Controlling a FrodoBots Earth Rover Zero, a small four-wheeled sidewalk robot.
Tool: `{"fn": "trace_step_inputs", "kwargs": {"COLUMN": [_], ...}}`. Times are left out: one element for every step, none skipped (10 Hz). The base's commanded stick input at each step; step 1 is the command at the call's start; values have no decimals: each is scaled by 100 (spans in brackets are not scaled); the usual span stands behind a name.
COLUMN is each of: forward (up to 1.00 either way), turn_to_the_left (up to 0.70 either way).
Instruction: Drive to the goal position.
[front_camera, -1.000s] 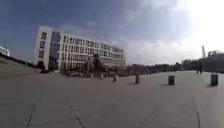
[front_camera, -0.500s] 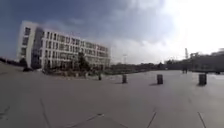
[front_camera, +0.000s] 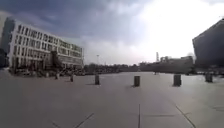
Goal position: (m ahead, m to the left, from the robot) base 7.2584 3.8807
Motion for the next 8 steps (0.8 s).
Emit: {"fn": "trace_step_inputs", "kwargs": {"forward": [70, 70, 70, 70, 70, 70, 70, 70], "turn_to_the_left": [-35, -35, -35, -35, -27, -9, 0, 0]}}
